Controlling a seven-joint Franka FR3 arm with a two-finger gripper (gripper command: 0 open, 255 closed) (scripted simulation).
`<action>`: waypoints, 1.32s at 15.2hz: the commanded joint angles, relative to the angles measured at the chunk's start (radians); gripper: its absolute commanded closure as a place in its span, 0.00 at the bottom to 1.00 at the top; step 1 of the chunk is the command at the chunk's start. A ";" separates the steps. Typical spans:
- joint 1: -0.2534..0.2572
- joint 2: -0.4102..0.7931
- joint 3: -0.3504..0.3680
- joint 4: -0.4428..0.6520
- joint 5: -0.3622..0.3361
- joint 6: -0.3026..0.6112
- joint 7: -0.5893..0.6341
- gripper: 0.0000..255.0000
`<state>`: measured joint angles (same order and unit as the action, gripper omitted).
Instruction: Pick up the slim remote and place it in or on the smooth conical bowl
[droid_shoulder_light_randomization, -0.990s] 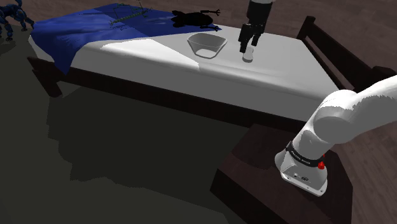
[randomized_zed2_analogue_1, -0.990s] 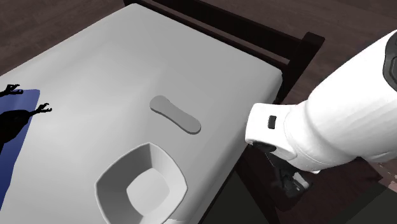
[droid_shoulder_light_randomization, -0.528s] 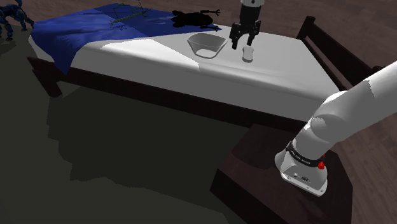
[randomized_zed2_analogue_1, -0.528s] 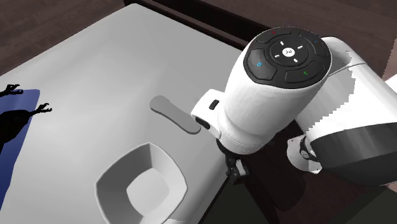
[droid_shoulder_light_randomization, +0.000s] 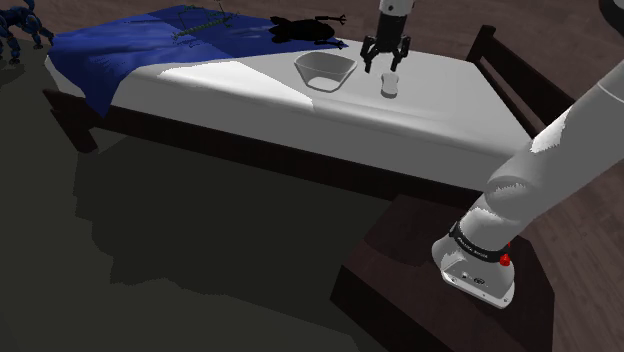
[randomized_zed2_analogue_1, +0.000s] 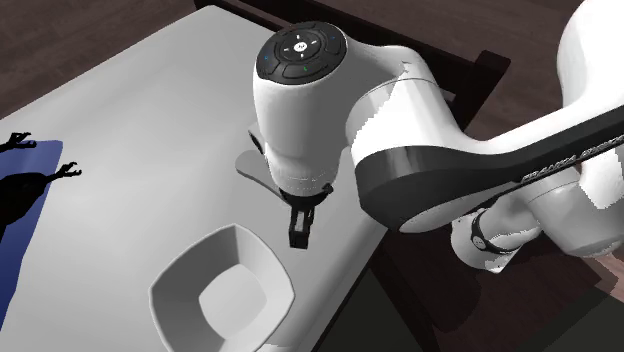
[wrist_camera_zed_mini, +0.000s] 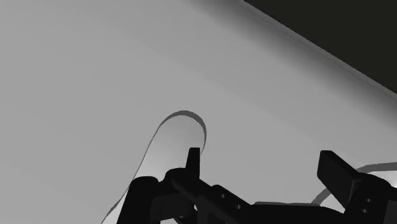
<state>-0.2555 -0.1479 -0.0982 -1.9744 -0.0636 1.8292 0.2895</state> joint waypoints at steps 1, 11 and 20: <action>-0.023 0.050 -0.022 0.039 0.007 0.011 0.034 0.00; -0.124 0.240 -0.123 0.171 0.065 0.064 0.166 0.00; -0.125 0.256 -0.123 0.102 0.069 0.148 0.163 0.00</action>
<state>-0.3805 0.1078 -0.2215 -1.8698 0.0048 1.9743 0.4527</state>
